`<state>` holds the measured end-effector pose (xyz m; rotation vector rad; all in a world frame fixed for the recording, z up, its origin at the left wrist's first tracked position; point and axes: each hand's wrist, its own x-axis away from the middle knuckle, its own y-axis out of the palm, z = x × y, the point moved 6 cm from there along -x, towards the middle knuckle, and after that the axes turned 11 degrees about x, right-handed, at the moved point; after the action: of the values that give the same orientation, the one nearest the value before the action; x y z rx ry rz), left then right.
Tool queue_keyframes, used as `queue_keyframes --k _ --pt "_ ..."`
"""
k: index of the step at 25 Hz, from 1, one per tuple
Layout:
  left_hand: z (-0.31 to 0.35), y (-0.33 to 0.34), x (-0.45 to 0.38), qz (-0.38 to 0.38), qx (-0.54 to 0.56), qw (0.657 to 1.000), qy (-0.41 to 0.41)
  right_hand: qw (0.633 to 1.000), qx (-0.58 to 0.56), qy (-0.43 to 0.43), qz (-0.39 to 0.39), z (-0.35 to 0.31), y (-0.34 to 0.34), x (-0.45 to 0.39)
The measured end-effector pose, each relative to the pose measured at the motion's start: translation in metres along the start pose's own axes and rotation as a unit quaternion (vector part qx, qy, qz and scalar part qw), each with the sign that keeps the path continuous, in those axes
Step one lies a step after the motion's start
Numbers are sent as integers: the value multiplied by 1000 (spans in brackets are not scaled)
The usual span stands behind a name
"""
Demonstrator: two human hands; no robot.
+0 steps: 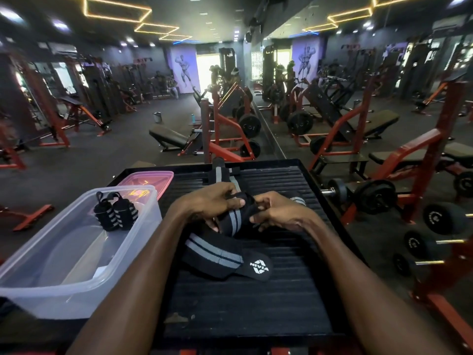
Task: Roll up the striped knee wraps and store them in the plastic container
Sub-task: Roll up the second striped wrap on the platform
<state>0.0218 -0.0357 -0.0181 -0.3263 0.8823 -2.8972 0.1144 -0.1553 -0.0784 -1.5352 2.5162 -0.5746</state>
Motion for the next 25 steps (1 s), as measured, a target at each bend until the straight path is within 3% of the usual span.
queue_keyframes --k 4,9,13,16,22,25 --pt "-9 4 -1 -10 33 999 -10 1000 1 4 -13 1 -1 4" --pt "-18 -7 -6 42 113 993 -1 999 28 40 -3 13 -6 4" --pt "-24 -10 1 -19 150 989 -5 995 75 65 -33 18 -5 7" --pt "-19 -16 10 -41 155 986 35 996 59 57 -29 17 -6 6" --pt "-17 -41 21 28 312 949 40 994 67 77 -27 18 -8 8" --pt "-16 -33 23 39 275 961 -8 988 135 29 71 -8 -17 10"
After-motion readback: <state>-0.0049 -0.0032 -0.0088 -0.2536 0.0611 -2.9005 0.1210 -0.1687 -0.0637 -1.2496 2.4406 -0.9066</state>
